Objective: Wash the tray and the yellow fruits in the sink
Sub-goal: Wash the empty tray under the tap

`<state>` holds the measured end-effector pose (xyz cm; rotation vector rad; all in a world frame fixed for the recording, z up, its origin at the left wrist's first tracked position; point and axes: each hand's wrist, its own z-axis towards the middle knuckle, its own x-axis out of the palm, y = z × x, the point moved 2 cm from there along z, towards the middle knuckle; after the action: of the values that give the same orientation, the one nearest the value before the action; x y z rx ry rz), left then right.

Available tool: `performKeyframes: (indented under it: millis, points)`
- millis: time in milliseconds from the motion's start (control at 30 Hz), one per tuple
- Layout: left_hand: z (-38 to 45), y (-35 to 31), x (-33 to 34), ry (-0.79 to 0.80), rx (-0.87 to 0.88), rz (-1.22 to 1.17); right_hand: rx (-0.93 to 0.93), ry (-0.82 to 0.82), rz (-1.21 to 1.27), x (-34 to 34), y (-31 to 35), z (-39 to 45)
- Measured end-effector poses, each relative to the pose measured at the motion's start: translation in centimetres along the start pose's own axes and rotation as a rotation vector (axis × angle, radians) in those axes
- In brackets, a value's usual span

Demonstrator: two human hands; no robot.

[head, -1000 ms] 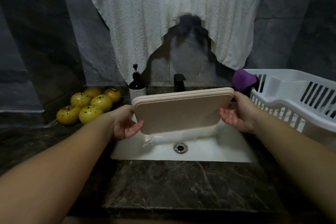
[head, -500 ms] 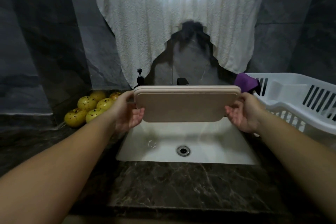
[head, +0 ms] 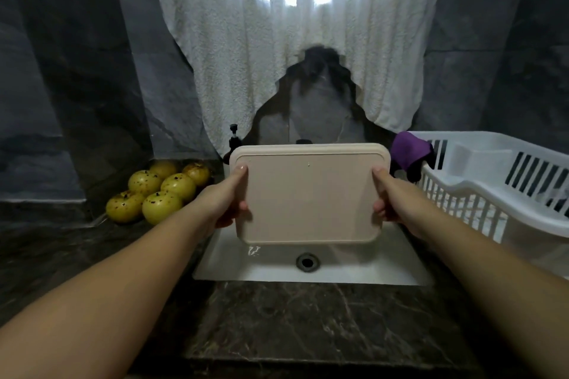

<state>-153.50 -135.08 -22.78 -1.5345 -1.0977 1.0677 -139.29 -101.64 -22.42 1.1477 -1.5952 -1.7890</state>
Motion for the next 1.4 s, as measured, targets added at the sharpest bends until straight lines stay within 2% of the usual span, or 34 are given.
performKeyframes:
  millis: [133,267,367,467,567,733,833,1000,1233,1300,1400]
  points:
    - [-0.5,0.4,0.0,0.023,-0.088,0.05,0.024,-0.056,-0.044,-0.1,-0.3,-0.7]
    - [-0.3,0.5,-0.1,-0.037,-0.072,0.071,-0.096,-0.157,-0.395,0.1,0.1,-1.0]
    - [-0.3,0.7,-0.3,-0.037,-0.076,0.088,-0.043,-0.113,-0.382,0.4,-0.3,-0.9]
    - [-0.4,0.0,-0.8,0.008,0.001,0.039,-0.12,-0.118,-0.306,0.0,0.7,-0.9]
    - [-1.0,-1.3,-1.5,0.105,0.067,-0.028,-0.08,0.028,-0.03,-0.6,1.9,-1.4]
    - [-2.1,-2.7,-5.0,0.385,0.068,-0.227,0.011,0.471,0.275,-3.4,2.9,-2.7]
    - [-2.5,-2.5,-5.9,0.48,-0.022,-0.337,0.054,0.547,0.365,-3.9,2.0,-3.0]
    - [-2.6,-1.8,-4.2,0.304,-0.042,-0.174,0.08,0.441,0.329,-2.7,0.8,-2.6]
    - [-2.1,-1.2,-2.4,0.2,0.001,-0.132,0.077,0.262,0.098,-2.2,0.2,-2.1]
    - [-1.8,-0.8,-1.5,0.198,-0.047,-0.111,0.095,0.245,0.018,-2.0,-0.2,-2.0]
    - [-1.1,0.5,-0.7,0.116,-0.087,0.042,0.112,0.27,-0.111,-1.9,-0.6,-1.9]
